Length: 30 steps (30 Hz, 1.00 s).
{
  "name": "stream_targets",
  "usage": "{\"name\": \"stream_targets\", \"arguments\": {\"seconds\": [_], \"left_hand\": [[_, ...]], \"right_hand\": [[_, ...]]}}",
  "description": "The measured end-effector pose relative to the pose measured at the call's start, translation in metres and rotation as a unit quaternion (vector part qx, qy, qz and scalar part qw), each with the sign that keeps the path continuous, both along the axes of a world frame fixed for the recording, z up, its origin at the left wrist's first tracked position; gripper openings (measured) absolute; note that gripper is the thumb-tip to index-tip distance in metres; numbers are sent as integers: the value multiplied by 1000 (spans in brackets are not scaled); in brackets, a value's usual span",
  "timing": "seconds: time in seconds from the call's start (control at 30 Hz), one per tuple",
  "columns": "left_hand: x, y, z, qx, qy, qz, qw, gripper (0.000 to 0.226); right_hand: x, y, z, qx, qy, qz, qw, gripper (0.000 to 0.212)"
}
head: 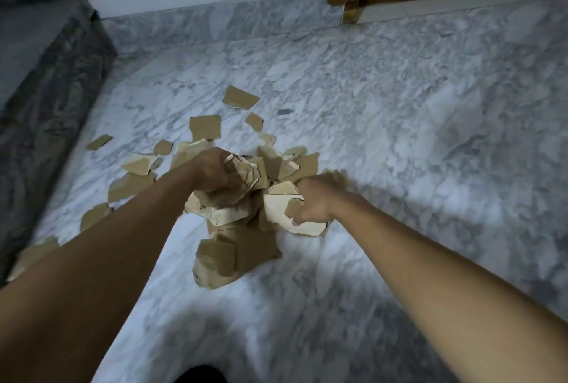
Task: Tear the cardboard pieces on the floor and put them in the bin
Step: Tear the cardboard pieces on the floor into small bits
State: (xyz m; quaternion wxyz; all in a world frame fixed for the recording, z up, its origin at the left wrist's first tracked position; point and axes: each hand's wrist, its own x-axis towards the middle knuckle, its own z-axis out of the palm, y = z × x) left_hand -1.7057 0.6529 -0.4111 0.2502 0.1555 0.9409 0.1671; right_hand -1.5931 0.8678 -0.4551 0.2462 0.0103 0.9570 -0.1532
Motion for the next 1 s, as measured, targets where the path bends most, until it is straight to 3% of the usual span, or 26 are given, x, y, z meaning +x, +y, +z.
{"name": "stream_targets", "arguments": {"seconds": [0.1, 0.27, 0.33, 0.4, 0.47, 0.6, 0.67, 0.73, 0.9, 1.0], "left_hand": [[5, -12, -4, 43, -7, 26, 999, 40], [1, -1, -3, 59, -21, 22, 998, 35], [-2, 10, -1, 64, -14, 13, 998, 35], [-5, 22, 3, 77, -7, 15, 997, 34], [-8, 35, 9, 87, -3, 4, 996, 28], [-5, 63, 18, 77, -27, -27, 996, 26], [6, 79, 16, 36, -57, -54, 996, 42], [22, 93, 11, -6, -81, -88, 993, 49], [37, 121, -5, 3, -97, -124, 988, 43], [51, 133, -22, -57, -86, -188, 977, 53]], "right_hand": [[7, -11, -1, 55, 49, 52, 996, 42], [13, -2, 7, 34, 56, 29, 997, 48], [16, 12, 12, -33, 36, -20, 999, 52], [17, 35, 16, -173, 1, -91, 981, 58], [13, 64, 24, -229, 22, -128, 965, 67], [14, 131, 35, -144, 112, -234, 955, 70], [23, 154, 33, -38, 95, -242, 965, 63], [36, 162, 25, -4, 69, -241, 968, 60], [52, 167, 4, -77, 79, -311, 944, 62], [54, 172, 3, -136, 65, -334, 930, 54]]}}
